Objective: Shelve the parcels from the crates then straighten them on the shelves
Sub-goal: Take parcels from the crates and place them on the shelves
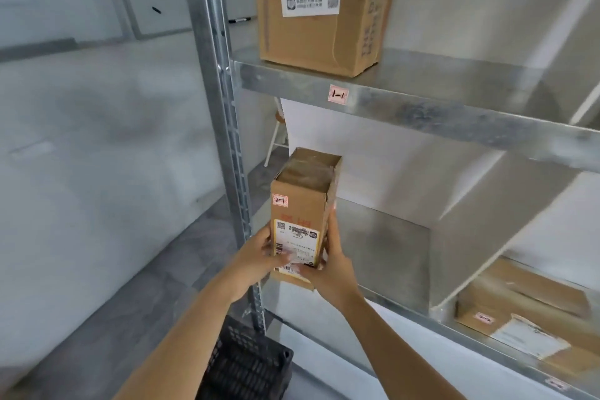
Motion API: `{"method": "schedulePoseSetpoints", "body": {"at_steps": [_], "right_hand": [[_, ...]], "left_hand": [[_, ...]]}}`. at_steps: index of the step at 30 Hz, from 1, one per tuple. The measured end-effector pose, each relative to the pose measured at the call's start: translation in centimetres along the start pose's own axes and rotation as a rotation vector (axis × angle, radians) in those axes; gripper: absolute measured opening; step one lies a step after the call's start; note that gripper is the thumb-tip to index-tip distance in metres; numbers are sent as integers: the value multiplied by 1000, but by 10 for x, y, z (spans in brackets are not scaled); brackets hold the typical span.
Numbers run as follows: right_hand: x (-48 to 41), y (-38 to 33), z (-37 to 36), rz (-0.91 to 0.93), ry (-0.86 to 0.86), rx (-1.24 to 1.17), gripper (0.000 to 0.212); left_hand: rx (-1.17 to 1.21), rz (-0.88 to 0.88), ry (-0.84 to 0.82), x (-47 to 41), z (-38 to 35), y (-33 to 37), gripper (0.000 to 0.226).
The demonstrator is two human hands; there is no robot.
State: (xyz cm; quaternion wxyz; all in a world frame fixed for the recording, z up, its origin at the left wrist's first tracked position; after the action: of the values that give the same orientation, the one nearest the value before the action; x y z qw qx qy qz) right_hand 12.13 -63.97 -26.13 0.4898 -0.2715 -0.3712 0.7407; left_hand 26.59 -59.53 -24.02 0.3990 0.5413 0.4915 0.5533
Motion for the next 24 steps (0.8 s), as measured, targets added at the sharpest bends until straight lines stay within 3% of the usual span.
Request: {"method": "schedulePoseSetpoints", "body": {"at_steps": [12,17,24], "right_hand": [[-79,37,-42,-79,103,45,118],[-99,40,-38,-100,138,67,113],[-101,39,-36,-98,137,49,124]], "left_hand": [[69,40,-56,-102,38,-34,44],[39,25,-59,-128,38,-31,48],[22,4,-65,-124,35,-29,60]]}}
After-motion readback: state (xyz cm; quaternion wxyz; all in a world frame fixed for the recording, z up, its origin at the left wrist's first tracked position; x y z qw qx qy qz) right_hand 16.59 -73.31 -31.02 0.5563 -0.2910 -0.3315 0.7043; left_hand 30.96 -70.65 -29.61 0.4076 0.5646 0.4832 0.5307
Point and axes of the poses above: each hand's wrist, its own x-axis away from the middle knuckle, its own z-axis out of the back of the hand, y = z × x, the point moved 5 cm from there along -x, towards the middle knuckle, and after that the axes turned 15 degrees about x, right-handed, at the moved point
